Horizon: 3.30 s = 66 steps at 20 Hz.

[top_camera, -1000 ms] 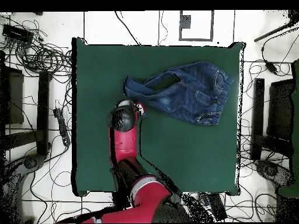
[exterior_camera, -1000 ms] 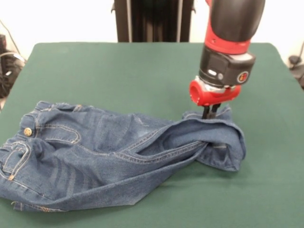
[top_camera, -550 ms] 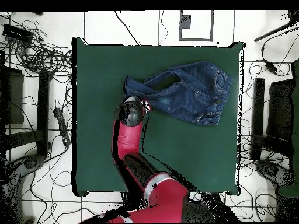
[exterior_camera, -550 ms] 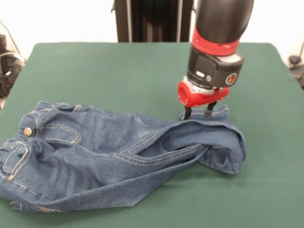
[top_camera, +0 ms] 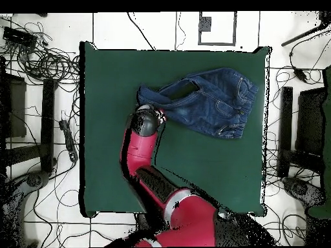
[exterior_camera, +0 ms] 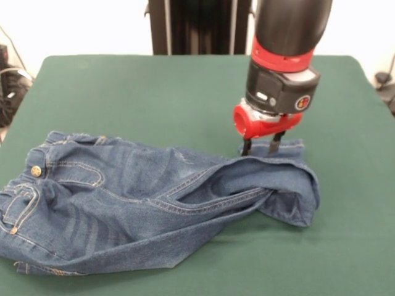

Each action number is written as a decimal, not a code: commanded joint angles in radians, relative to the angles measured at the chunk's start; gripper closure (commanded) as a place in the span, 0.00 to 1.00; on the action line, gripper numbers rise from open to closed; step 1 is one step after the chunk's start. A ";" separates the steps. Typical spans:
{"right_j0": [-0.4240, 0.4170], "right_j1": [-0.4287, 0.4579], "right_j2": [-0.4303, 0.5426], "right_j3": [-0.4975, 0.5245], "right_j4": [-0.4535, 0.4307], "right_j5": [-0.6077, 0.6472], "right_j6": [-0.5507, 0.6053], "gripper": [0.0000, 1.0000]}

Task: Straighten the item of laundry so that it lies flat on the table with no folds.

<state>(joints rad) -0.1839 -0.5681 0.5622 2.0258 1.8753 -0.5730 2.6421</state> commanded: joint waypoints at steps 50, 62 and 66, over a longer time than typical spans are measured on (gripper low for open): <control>-0.173 0.107 0.368 -0.046 -0.011 -0.284 -0.719 0.00; -0.201 0.135 0.358 -0.069 -0.061 -0.304 -0.784 0.00; -0.215 0.089 0.387 -0.041 0.000 -0.331 -0.796 0.00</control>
<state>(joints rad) -0.3976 -0.4524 0.9682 1.9855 1.7813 -0.8894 2.0419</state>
